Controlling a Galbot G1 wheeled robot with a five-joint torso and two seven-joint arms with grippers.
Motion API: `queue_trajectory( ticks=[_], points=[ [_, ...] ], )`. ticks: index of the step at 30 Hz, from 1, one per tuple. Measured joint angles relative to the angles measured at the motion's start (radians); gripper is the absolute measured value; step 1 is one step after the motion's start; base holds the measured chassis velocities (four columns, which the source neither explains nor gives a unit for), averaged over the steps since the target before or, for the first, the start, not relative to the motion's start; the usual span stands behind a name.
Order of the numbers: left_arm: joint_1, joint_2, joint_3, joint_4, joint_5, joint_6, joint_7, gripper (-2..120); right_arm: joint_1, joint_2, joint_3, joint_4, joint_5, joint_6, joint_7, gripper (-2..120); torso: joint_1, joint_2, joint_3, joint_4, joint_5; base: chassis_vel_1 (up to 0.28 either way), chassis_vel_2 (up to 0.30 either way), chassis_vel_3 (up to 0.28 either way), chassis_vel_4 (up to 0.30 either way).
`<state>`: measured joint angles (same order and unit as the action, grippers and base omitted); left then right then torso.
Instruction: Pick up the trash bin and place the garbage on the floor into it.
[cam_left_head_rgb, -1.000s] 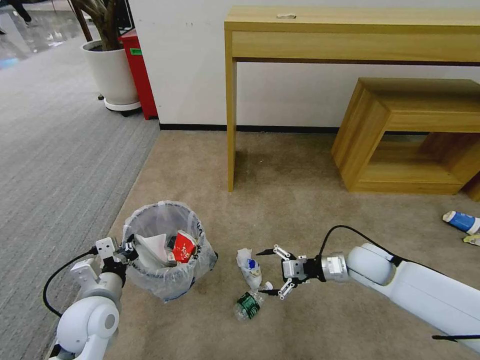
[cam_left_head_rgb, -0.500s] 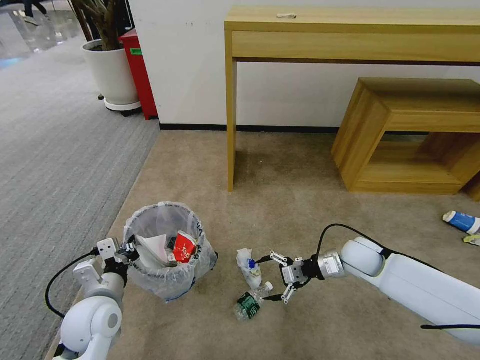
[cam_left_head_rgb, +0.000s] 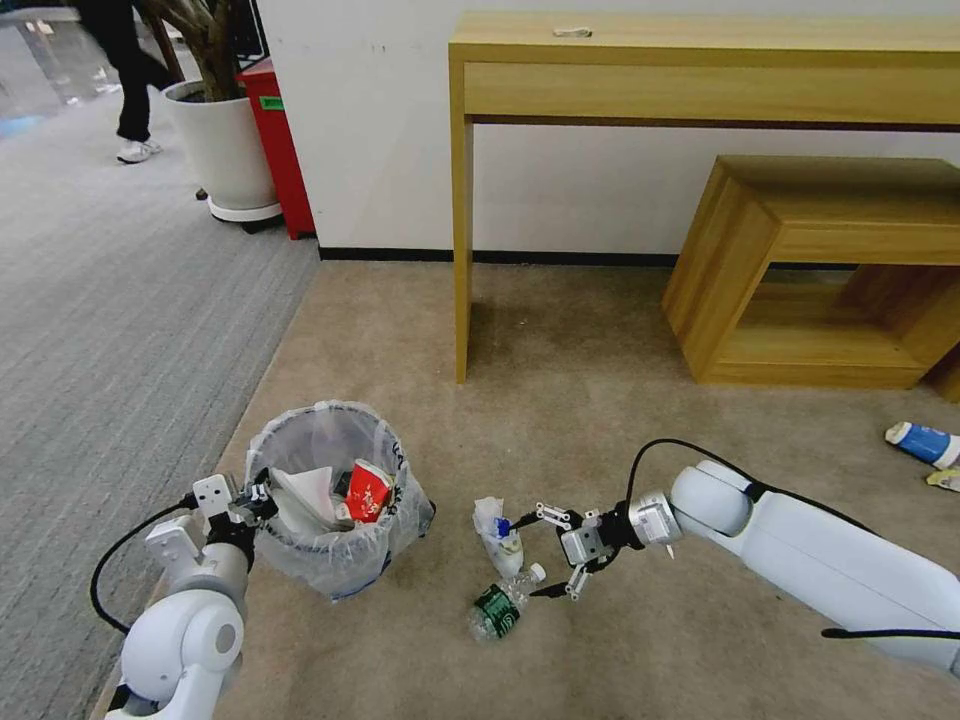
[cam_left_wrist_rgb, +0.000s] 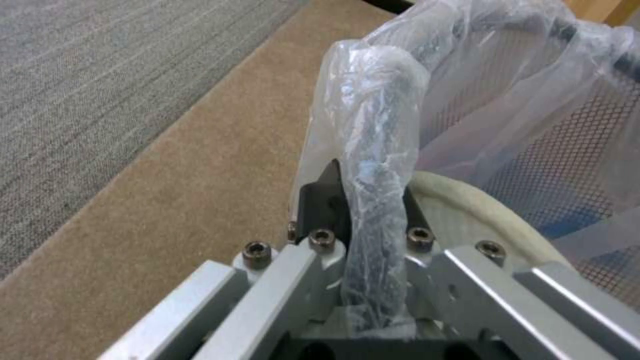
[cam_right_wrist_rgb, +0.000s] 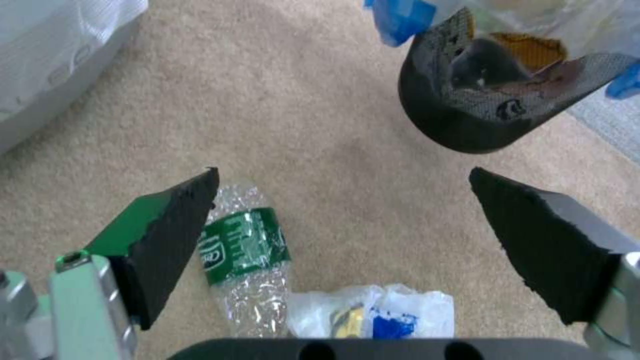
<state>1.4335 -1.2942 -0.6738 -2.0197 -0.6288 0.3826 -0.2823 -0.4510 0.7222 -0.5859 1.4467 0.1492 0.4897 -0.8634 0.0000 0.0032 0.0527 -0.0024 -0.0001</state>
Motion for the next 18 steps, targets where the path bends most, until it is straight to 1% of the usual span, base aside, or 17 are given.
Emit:
queue_trajectory(
  ticks=[1,3,8,18],
  points=[
    [0.0,-0.005,0.0,0.0,0.001,0.0,0.0,2,-0.001,0.013,0.001,-0.018,-0.015,0.007,-0.001,91,0.0,0.0,0.0,0.0,0.0,0.0,0.0,0.0,0.0],
    [0.001,-0.008,0.0,-0.001,0.0,0.001,0.0,2,0.0,0.024,0.001,-0.033,-0.021,0.013,-0.004,91,0.0,0.0,0.0,0.0001,0.0,0.0,0.0,0.0,0.0],
    [0.001,-0.017,-0.005,-0.005,0.0,0.002,-0.001,2,0.009,0.055,-0.011,-0.068,-0.038,0.029,-0.016,98,0.0,0.0,0.0,0.0001,0.0001,0.0,0.0,0.0,0.0],
    [0.0,-0.038,-0.011,-0.015,0.0,0.003,-0.002,2,0.035,0.079,-0.05,-0.108,-0.05,0.03,-0.001,99,0.0,0.0,0.0,0.0001,0.0,0.0,0.0,0.0,0.0]
  ],
)
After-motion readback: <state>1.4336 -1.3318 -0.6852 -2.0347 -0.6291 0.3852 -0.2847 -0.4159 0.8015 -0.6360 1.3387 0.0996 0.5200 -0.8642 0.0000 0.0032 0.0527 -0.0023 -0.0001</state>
